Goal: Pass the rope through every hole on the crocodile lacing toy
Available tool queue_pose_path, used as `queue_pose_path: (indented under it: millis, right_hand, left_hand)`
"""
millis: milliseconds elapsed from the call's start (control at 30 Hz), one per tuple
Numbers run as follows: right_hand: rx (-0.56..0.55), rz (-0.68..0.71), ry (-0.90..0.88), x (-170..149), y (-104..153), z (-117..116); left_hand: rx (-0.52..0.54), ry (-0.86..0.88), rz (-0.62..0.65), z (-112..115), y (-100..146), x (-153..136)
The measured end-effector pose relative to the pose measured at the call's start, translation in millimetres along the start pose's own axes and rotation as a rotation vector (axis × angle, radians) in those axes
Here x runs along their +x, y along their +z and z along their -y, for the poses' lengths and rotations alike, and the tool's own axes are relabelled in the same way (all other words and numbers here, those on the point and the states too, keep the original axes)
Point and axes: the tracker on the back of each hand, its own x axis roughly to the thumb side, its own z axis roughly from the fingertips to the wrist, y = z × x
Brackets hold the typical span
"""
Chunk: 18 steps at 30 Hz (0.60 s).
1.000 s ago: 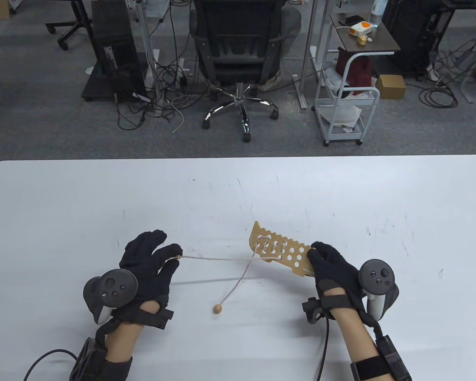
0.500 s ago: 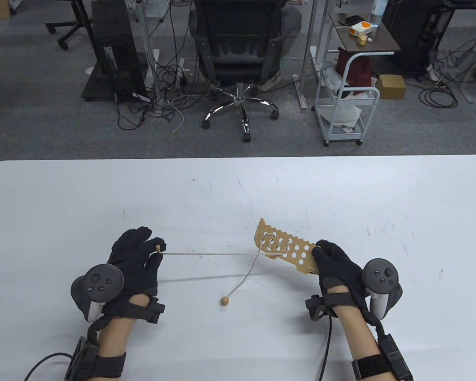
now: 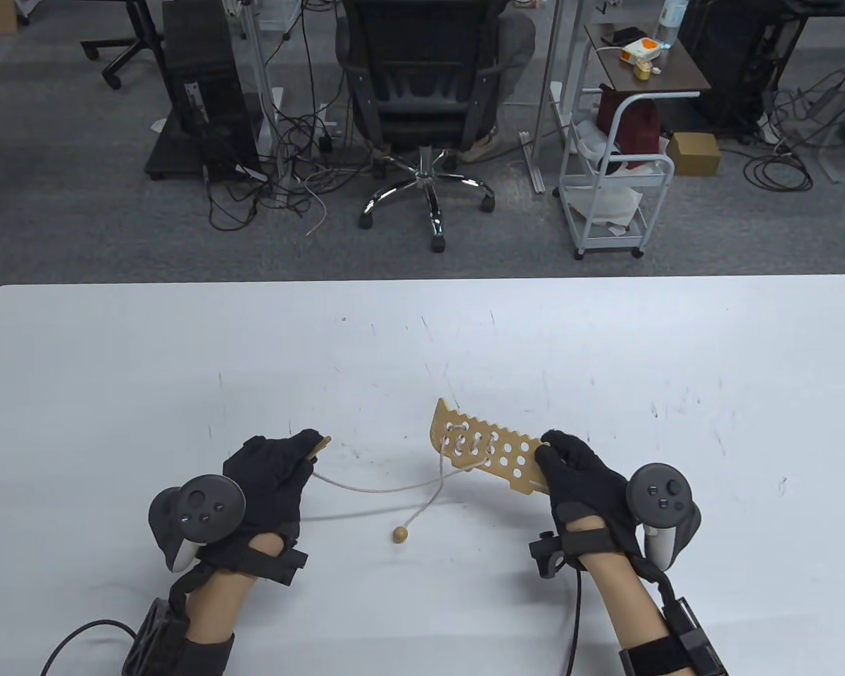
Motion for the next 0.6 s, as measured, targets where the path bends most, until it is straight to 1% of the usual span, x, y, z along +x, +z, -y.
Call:
queue_pose_path:
  millis: [133,300,600]
  right_hand:
    - [0.018,0.021,0.005,4.0,2.9,-4.6]
    - [0.036,0.041,0.007,7.5,6.6,-9.4]
    - [0.079,0.073,0.019,13.2,13.5,-18.8]
  left_hand:
    - [-0.042,0.011,0.037,6.8,0.2,8.1]
    - [-0.068,-0.008,0.079,14.5,1.6,16.9]
    - [-0.17,-0.003,0.168,32.4,5.0,35.6]
